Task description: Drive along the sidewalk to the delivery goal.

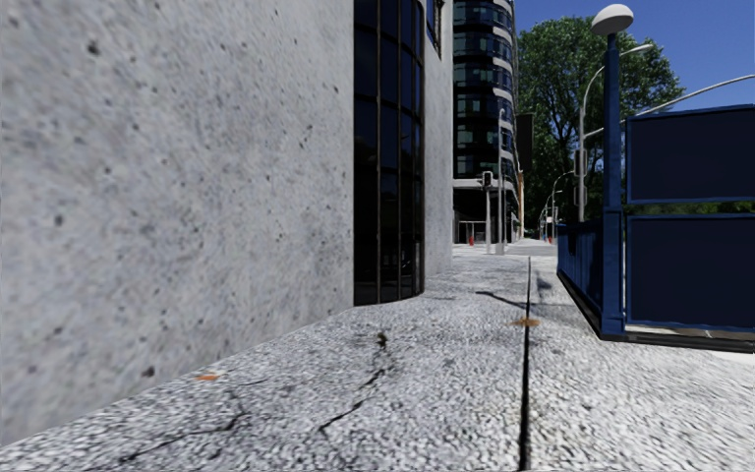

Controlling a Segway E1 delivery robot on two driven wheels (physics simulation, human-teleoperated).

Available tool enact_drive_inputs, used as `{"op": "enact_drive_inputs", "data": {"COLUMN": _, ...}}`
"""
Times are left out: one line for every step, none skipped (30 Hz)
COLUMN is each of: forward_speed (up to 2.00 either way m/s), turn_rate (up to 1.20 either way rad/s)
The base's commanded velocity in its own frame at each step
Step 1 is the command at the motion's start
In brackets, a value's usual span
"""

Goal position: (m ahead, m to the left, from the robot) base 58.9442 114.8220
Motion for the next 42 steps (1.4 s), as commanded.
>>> {"op": "enact_drive_inputs", "data": {"forward_speed": 0.82, "turn_rate": 0.0}}
{"op": "enact_drive_inputs", "data": {"forward_speed": 0.82, "turn_rate": 0.0}}
{"op": "enact_drive_inputs", "data": {"forward_speed": 0.81, "turn_rate": 0.0}}
{"op": "enact_drive_inputs", "data": {"forward_speed": 0.81, "turn_rate": 0.0}}
{"op": "enact_drive_inputs", "data": {"forward_speed": 0.81, "turn_rate": 0.0}}
{"op": "enact_drive_inputs", "data": {"forward_speed": 0.81, "turn_rate": -0.07}}
{"op": "enact_drive_inputs", "data": {"forward_speed": 0.81, "turn_rate": -0.28}}
{"op": "enact_drive_inputs", "data": {"forward_speed": 0.81, "turn_rate": -0.51}}
{"op": "enact_drive_inputs", "data": {"forward_speed": 0.81, "turn_rate": -0.81}}
{"op": "enact_drive_inputs", "data": {"forward_speed": 0.81, "turn_rate": -1.01}}
{"op": "enact_drive_inputs", "data": {"forward_speed": 0.81, "turn_rate": -1.07}}
{"op": "enact_drive_inputs", "data": {"forward_speed": 0.81, "turn_rate": -1.07}}
{"op": "enact_drive_inputs", "data": {"forward_speed": 0.81, "turn_rate": -1.06}}
{"op": "enact_drive_inputs", "data": {"forward_speed": 0.81, "turn_rate": -0.54}}
{"op": "enact_drive_inputs", "data": {"forward_speed": 0.81, "turn_rate": -0.14}}
{"op": "enact_drive_inputs", "data": {"forward_speed": 0.81, "turn_rate": -0.09}}
{"op": "enact_drive_inputs", "data": {"forward_speed": 0.81, "turn_rate": -0.07}}
{"op": "enact_drive_inputs", "data": {"forward_speed": 0.81, "turn_rate": -0.07}}
{"op": "enact_drive_inputs", "data": {"forward_speed": 0.81, "turn_rate": -0.07}}
{"op": "enact_drive_inputs", "data": {"forward_speed": 0.81, "turn_rate": -0.06}}
{"op": "enact_drive_inputs", "data": {"forward_speed": 0.81, "turn_rate": -0.06}}
{"op": "enact_drive_inputs", "data": {"forward_speed": 0.81, "turn_rate": -0.06}}
{"op": "enact_drive_inputs", "data": {"forward_speed": 0.81, "turn_rate": -0.06}}
{"op": "enact_drive_inputs", "data": {"forward_speed": 0.81, "turn_rate": -0.06}}
{"op": "enact_drive_inputs", "data": {"forward_speed": 0.81, "turn_rate": -0.06}}
{"op": "enact_drive_inputs", "data": {"forward_speed": 0.81, "turn_rate": -0.06}}
{"op": "enact_drive_inputs", "data": {"forward_speed": 0.81, "turn_rate": -0.06}}
{"op": "enact_drive_inputs", "data": {"forward_speed": 0.81, "turn_rate": -0.06}}
{"op": "enact_drive_inputs", "data": {"forward_speed": 0.81, "turn_rate": -0.09}}
{"op": "enact_drive_inputs", "data": {"forward_speed": 0.81, "turn_rate": -0.36}}
{"op": "enact_drive_inputs", "data": {"forward_speed": 0.81, "turn_rate": -0.8}}
{"op": "enact_drive_inputs", "data": {"forward_speed": 0.81, "turn_rate": -0.94}}
{"op": "enact_drive_inputs", "data": {"forward_speed": 0.81, "turn_rate": -0.98}}
{"op": "enact_drive_inputs", "data": {"forward_speed": 0.81, "turn_rate": -0.98}}
{"op": "enact_drive_inputs", "data": {"forward_speed": 0.81, "turn_rate": -1.0}}
{"op": "enact_drive_inputs", "data": {"forward_speed": 0.81, "turn_rate": -1.0}}
{"op": "enact_drive_inputs", "data": {"forward_speed": 0.81, "turn_rate": -1.0}}
{"op": "enact_drive_inputs", "data": {"forward_speed": 0.81, "turn_rate": -0.54}}
{"op": "enact_drive_inputs", "data": {"forward_speed": 0.81, "turn_rate": -0.09}}
{"op": "enact_drive_inputs", "data": {"forward_speed": 0.81, "turn_rate": -0.04}}
{"op": "enact_drive_inputs", "data": {"forward_speed": 0.81, "turn_rate": -0.04}}
{"op": "enact_drive_inputs", "data": {"forward_speed": 0.81, "turn_rate": -0.02}}
